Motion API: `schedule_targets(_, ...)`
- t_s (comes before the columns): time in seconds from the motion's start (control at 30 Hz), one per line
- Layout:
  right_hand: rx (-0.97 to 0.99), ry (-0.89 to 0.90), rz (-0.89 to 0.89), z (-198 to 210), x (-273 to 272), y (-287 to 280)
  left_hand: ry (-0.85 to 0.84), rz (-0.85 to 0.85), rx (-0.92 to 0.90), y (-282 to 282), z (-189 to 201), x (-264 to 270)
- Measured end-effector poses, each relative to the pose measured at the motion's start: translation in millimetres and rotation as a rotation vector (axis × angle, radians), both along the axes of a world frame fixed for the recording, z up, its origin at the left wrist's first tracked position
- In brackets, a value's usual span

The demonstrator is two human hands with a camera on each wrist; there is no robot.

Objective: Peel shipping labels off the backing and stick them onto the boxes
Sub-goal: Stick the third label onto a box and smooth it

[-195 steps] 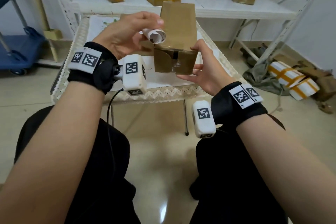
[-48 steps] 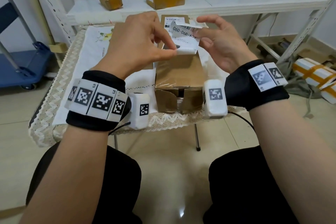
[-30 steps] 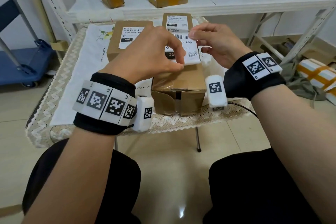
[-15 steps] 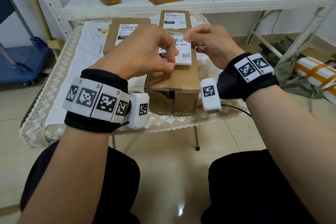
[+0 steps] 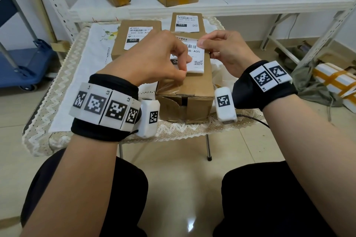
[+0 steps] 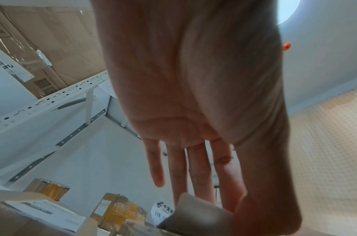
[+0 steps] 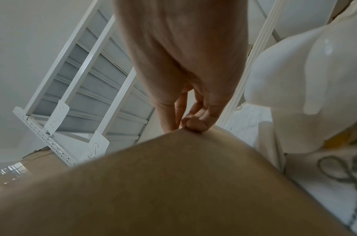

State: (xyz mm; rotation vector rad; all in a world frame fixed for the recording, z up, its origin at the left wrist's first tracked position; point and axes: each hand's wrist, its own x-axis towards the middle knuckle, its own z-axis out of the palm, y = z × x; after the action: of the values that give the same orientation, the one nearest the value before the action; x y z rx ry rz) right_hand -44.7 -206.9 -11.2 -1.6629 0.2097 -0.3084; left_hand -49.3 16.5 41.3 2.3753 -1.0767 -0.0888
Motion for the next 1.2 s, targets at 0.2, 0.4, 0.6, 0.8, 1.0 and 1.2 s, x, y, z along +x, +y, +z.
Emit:
schedule_targets(0.2,-0.014,0.002,-0.010,-1,1,0,0.017,-0.008,0.011,-2,-3,4)
schedule_targets(0.4,-0.037,0.025,-0.018,-2,1,0,0.025,-0.012,0.010,-2,-5,6)
schedule_targets(0.6,-0.050,0.059,-0.032,-4,-1,1,0.033,-0.007,0.037,-4,-6,6)
schedule_targets(0.8,-0.051,0.050,-0.074,-4,-4,5,0.115,-0.004,-0.062,5,-2,7)
schedule_targets(1.0,-0.116,-0.011,-0.049,-4,-9,7,0.211,0.002,-0.197,11,-11,24)
schedule_targets(1.2,-0.207,0.006,-0.004,-2,-20,9,0.234,-0.009,-0.162,8,-21,42)
